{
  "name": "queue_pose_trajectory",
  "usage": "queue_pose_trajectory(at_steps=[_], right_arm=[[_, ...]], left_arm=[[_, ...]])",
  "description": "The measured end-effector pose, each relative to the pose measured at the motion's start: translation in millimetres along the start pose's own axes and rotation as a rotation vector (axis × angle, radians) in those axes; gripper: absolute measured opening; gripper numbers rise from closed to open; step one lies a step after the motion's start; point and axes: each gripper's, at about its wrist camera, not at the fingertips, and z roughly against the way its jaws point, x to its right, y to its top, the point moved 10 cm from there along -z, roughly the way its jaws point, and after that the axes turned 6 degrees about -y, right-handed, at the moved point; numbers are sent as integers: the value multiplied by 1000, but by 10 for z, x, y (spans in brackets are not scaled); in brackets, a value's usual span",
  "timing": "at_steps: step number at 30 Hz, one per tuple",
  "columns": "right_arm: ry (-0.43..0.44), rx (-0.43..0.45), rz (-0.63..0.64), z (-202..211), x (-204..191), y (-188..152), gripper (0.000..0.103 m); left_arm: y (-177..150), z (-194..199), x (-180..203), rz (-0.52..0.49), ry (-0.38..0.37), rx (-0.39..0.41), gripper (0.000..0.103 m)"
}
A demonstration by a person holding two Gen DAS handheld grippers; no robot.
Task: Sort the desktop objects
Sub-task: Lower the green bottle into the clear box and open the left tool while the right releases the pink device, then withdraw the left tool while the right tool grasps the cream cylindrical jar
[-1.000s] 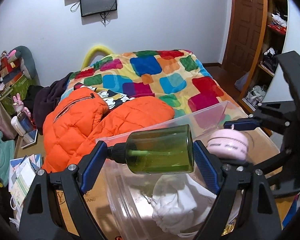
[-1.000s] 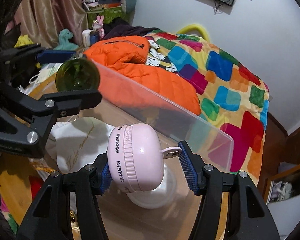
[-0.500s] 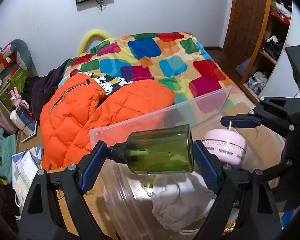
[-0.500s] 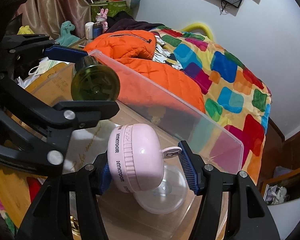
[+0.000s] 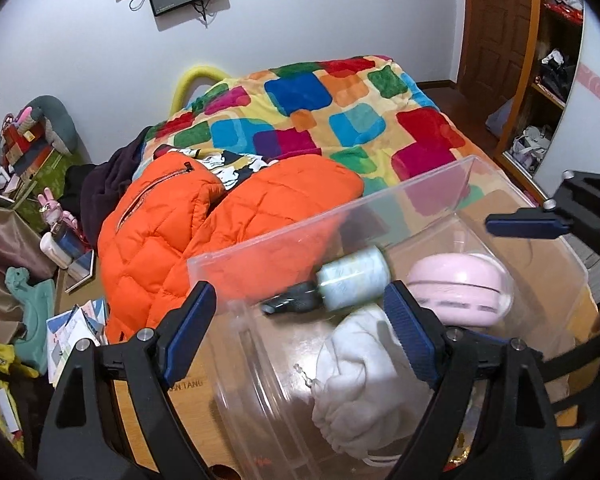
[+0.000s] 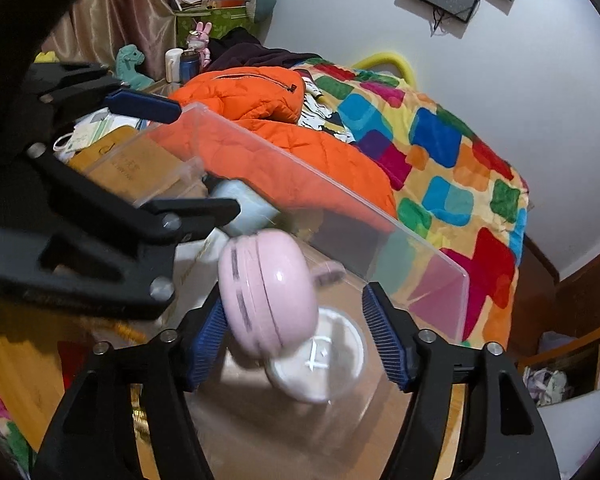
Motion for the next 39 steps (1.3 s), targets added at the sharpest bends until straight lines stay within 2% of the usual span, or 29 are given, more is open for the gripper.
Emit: queue_pose_trajectory(at_steps=[6,14,22,28,33,39], right_arm=[[-56,56,18,272,36,-30,71],[-56,88,-51,544,152,-107,72],[-80,127,-160,802,352,-268,81],[-90,165,-215,983,439,-367,81],[-123,183,-230,1060,421,-445,82],[-108,178,-259,1027,341,-611,83]], left_arm=[[-41,130,30,-3,10,6,91],[-78,483,60,-13,48,66,95],[-188,739,53,2,51,99,95],[-279,930,-12,29,46,138,95],[-430,1038,-140,59,42,156,96],[-685,1029,-257,94,28,136,96]])
